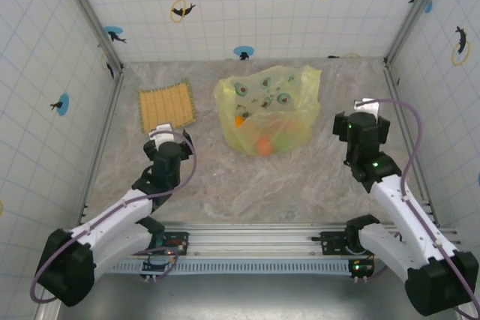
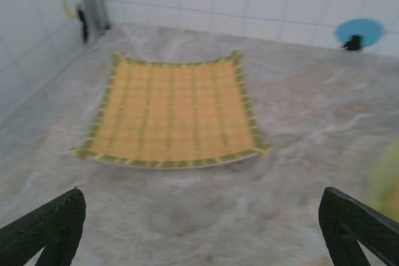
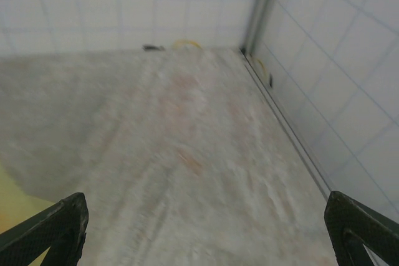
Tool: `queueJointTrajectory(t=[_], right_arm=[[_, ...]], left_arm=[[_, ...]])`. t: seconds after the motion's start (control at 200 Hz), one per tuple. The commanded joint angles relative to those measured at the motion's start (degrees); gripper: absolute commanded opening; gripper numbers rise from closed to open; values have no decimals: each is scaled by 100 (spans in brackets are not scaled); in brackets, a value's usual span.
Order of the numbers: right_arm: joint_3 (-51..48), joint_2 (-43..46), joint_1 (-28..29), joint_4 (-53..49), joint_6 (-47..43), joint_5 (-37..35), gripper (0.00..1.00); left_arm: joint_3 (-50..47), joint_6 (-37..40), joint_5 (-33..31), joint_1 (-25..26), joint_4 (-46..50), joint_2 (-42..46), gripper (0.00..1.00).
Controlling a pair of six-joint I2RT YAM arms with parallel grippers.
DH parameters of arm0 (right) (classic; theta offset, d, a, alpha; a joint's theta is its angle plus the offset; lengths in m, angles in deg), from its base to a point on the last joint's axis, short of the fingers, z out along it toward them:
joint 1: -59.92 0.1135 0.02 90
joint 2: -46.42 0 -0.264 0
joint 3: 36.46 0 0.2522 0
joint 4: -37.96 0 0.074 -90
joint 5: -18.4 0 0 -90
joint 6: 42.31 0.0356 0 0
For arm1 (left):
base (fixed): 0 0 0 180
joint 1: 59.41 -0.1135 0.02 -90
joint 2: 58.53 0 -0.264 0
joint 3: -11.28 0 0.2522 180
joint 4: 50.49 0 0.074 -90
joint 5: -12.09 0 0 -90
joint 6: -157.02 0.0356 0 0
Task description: Place the fruits into the plastic bag
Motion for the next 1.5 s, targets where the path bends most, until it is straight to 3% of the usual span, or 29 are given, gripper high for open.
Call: queueJointTrajectory(t=[0.0,0.185,0.33,0.596,0.936,1.021,1.116,1.176,1.226,1.286,1.491], right_arm=[[-549,-256,-282,1102,244,-358,100],[-1531,-961,-760,2391,544,116,100],[-2083,-1573,-908,3302,634,548,100],[-2922,-2307,-951,5372,154,883,100],[-3641,-3427,-1247,7859,57,1530,100],[-3529,-3349,-1302,7463,71,1724,100],[-3752,-3563,-1391,8021,57,2026,100],[-3897,-3704,-1383,8565,-14,2099,99],[-3822,-3651,-1393,8358,2,2105,100],[-3777,-3608,-1396,8153,3,2129,100],[-3789,-3612,-1383,8201,6,2126,99]], left_arm=[[-247,327,-792,-338,-912,-404,98],[-538,349,269,-1313,-1404,-1096,98],[-987,974,474,-1507,-2422,-1614,98],[-1774,1096,1462,-1998,-4318,-2284,98],[-1834,1762,2184,-2311,-5429,-2919,98],[-1786,1655,2464,-2484,-5308,-2941,98],[-1718,1416,2835,-2780,-5267,-3051,98],[-1807,1237,3255,-3018,-5640,-3330,98],[-1973,1114,3547,-3204,-6297,-3513,98],[-1854,1150,3565,-3215,-5703,-3368,98],[-1868,1159,3565,-3209,-5778,-3394,98]])
